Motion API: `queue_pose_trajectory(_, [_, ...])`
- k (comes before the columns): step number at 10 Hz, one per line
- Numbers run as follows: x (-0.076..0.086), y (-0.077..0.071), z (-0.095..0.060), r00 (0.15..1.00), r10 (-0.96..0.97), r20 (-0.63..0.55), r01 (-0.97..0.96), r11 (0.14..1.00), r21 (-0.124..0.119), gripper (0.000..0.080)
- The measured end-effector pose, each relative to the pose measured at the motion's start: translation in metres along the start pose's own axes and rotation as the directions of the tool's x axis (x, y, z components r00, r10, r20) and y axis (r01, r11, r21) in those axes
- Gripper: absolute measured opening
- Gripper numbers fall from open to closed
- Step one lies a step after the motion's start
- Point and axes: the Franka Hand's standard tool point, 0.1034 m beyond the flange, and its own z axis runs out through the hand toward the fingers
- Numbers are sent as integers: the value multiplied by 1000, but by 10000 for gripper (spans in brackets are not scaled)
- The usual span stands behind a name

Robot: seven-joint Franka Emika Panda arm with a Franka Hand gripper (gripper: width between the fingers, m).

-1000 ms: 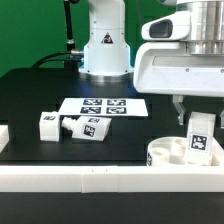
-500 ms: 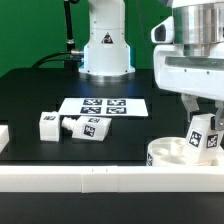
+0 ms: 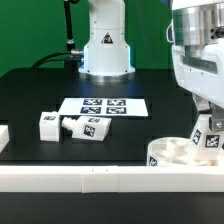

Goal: Assemble stool

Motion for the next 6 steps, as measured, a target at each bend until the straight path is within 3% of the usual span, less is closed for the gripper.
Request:
queue_pose_trajectory(2, [0, -2, 0, 977, 207, 42, -208, 978, 30, 340])
queue_pose_trajectory(3, [0, -3, 1, 949, 309, 63, -311, 950, 33, 340])
queue_pose_trajectory(6, [0, -3, 0, 846, 526, 94, -529, 849, 13, 340])
